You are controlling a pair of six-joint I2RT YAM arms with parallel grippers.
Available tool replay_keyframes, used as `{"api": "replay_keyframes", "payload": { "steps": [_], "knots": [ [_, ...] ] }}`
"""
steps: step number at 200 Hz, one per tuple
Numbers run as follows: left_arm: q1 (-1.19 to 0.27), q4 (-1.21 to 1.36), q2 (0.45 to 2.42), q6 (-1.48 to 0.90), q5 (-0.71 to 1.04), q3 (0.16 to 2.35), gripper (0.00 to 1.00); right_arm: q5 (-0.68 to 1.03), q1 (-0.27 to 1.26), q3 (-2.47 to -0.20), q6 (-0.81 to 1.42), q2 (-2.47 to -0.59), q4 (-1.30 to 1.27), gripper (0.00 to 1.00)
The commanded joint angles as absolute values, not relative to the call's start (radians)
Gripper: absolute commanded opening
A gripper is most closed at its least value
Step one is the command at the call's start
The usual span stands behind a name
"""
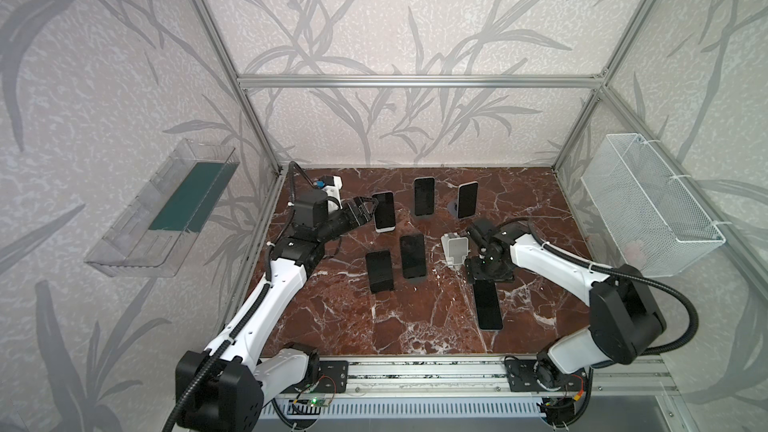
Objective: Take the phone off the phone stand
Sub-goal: 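Open the right gripper to release the phone and raise it, then move the right gripper to the empty white stand and grasp it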
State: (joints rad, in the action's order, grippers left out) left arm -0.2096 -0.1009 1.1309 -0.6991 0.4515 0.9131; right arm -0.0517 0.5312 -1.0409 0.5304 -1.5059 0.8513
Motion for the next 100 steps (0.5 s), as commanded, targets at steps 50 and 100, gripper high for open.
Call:
{"api": "replay_keyframes", "payload": {
  "steps": [50, 100],
  "knots": [
    [-0.215, -0.115, 1.105, -0.683, 0.43, 0.916, 0.82, -0.098, 0.567, -1.173, 0.459, -1.408, 0.902, 0.89],
    [-0.215, -0.124, 1.1, -0.671, 0.398, 0.912, 0.82, -0.086, 0.583, -1.228, 0.438, -1.46, 0.822, 0.91]
  ]
}}
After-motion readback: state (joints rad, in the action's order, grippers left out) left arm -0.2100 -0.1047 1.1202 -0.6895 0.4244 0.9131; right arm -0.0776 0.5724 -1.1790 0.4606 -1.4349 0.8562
